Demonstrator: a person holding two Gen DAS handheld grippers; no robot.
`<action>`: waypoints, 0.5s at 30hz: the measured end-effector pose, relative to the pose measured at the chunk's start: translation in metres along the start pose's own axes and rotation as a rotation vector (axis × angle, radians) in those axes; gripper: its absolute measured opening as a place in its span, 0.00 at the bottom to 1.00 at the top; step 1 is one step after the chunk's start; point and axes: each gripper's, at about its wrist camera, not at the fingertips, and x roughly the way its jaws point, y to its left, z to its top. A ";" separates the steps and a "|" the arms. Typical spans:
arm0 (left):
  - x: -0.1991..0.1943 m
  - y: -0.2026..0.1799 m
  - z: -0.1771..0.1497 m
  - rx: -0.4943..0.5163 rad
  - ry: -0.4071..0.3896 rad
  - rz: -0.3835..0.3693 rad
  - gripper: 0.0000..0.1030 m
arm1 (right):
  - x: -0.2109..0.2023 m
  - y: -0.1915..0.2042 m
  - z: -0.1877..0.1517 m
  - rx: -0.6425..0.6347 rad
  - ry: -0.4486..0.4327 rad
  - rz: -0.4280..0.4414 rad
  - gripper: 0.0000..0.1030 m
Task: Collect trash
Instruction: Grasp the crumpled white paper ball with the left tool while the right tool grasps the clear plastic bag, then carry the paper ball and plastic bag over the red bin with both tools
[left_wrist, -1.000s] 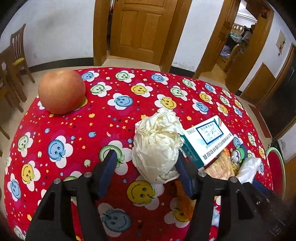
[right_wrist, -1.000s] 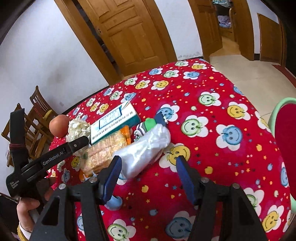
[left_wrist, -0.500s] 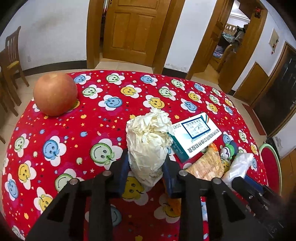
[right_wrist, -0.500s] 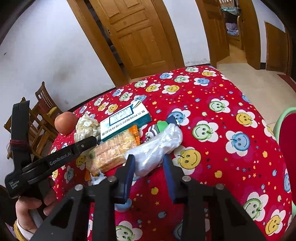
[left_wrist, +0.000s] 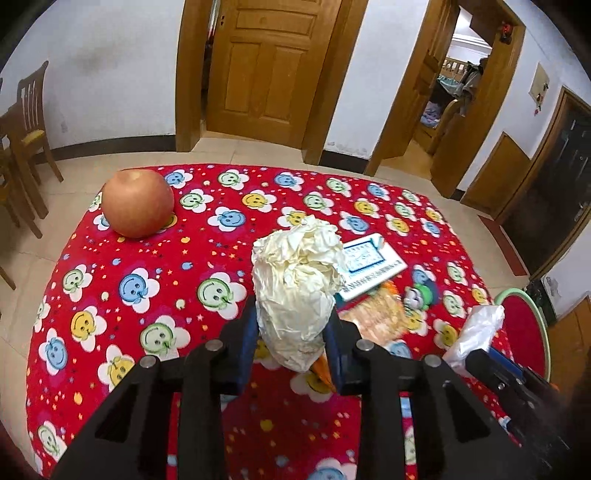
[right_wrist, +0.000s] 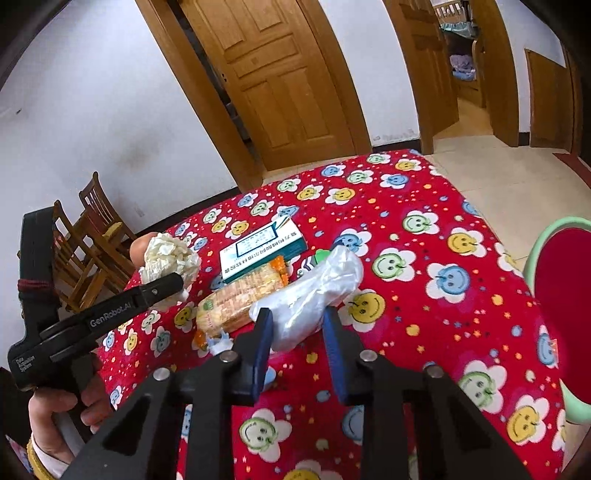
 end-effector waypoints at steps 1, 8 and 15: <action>-0.004 -0.002 -0.001 0.005 -0.002 -0.005 0.32 | -0.003 -0.001 -0.001 -0.001 -0.003 -0.001 0.29; -0.030 -0.016 -0.009 0.016 -0.023 -0.025 0.32 | -0.027 -0.005 -0.004 -0.010 -0.027 -0.007 0.29; -0.051 -0.034 -0.017 0.035 -0.043 -0.033 0.32 | -0.056 -0.014 -0.008 -0.010 -0.072 -0.019 0.29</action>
